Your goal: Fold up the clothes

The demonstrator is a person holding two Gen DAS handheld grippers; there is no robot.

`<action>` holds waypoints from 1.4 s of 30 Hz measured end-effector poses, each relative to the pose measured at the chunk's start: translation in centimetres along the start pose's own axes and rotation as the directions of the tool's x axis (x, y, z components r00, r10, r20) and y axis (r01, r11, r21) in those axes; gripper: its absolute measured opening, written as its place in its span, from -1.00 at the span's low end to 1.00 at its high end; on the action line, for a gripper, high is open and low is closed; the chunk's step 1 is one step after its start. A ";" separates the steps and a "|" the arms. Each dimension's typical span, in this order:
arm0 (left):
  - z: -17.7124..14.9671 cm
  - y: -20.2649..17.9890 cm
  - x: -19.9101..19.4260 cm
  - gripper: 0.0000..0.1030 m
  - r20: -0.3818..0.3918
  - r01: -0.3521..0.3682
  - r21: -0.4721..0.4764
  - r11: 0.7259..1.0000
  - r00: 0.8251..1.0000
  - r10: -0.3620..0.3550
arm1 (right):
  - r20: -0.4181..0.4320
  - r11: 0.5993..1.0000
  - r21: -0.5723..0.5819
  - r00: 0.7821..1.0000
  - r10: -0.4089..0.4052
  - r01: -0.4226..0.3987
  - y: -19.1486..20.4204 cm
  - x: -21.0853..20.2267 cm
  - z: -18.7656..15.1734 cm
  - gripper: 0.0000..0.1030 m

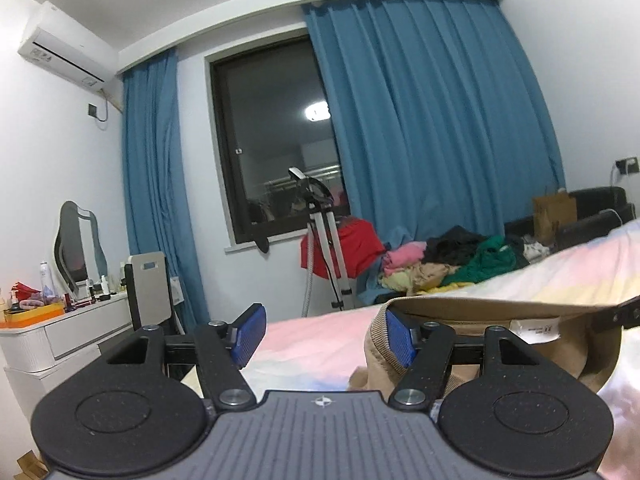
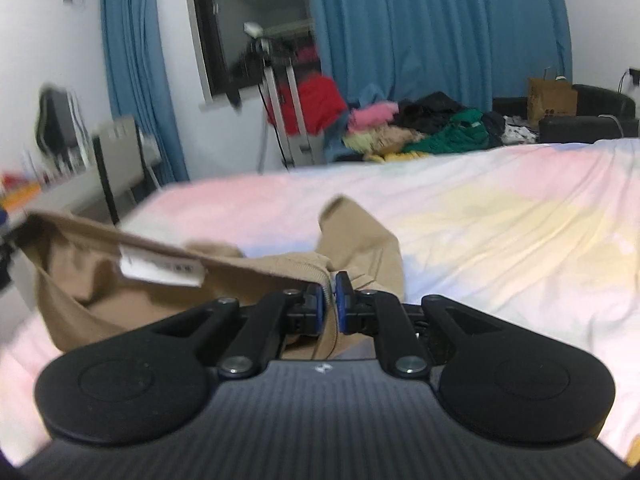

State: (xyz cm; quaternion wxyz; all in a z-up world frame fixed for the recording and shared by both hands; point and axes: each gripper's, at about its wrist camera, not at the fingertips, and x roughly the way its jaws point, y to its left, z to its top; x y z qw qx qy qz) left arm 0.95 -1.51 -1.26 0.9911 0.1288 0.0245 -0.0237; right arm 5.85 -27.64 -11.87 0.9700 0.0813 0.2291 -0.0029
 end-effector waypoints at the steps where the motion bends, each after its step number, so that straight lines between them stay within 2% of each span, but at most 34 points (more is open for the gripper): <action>1: -0.3 0.0 -0.5 0.30 -0.002 0.003 0.005 1.000 1.000 -0.003 | -0.033 1.000 -0.011 0.999 -0.004 0.004 0.1 0.4 -0.3 -0.76; 4: -0.9 0.1 -0.5 0.30 -0.010 0.022 0.023 1.000 1.000 -0.022 | -0.132 0.999 -0.034 0.991 -0.030 0.026 0.3 1.6 -1.1 -0.66; 7: -1.7 -0.1 -0.2 0.30 -0.037 0.051 0.029 0.998 0.998 -0.049 | -0.171 0.999 -0.009 0.984 -0.053 0.052 -0.1 2.1 -1.5 -0.65; 10: -2.4 -0.2 -0.1 0.30 -0.070 0.076 0.032 0.997 0.995 -0.074 | -0.134 0.996 0.078 0.990 -0.038 0.049 -1.3 1.5 -1.2 -0.64; 14: -3.1 -0.8 -0.2 0.29 -0.090 0.102 0.051 0.994 0.991 -0.097 | -0.070 0.981 0.193 0.997 0.010 0.004 -3.0 0.5 -0.5 -0.60; 20: -4.7 -3.1 0.0 0.31 -0.129 0.161 0.144 0.976 0.981 -0.143 | -0.023 0.974 0.224 0.999 0.031 -0.025 -3.5 -0.2 -0.2 -0.60; 22: -5.2 -3.8 0.5 0.34 -0.147 0.151 0.178 0.972 0.981 -0.125 | -0.009 0.973 0.229 0.999 0.036 -0.033 -3.6 -0.4 -0.1 -0.60; 28: -5.2 -2.9 2.5 0.34 -0.181 0.050 0.128 0.990 0.983 -0.026 | 0.028 0.968 0.243 0.998 0.049 -0.055 -3.8 -1.0 0.2 -0.60; 32: -4.9 -1.9 3.0 0.34 -0.178 -0.012 0.106 0.994 0.983 0.031 | -0.002 0.973 0.229 0.999 0.043 -0.042 -3.6 -0.4 0.0 -0.60; 37: -3.7 -0.3 2.7 0.34 -0.151 -0.042 0.060 0.997 0.987 0.051 | -0.105 0.987 0.158 0.994 0.025 -0.008 -2.7 1.2 -0.8 -0.60; 42: -2.7 0.3 1.4 0.34 -0.091 -0.053 0.048 0.997 0.994 0.058 | -0.236 0.996 0.081 0.972 -0.012 0.033 -1.8 3.3 -2.3 -0.60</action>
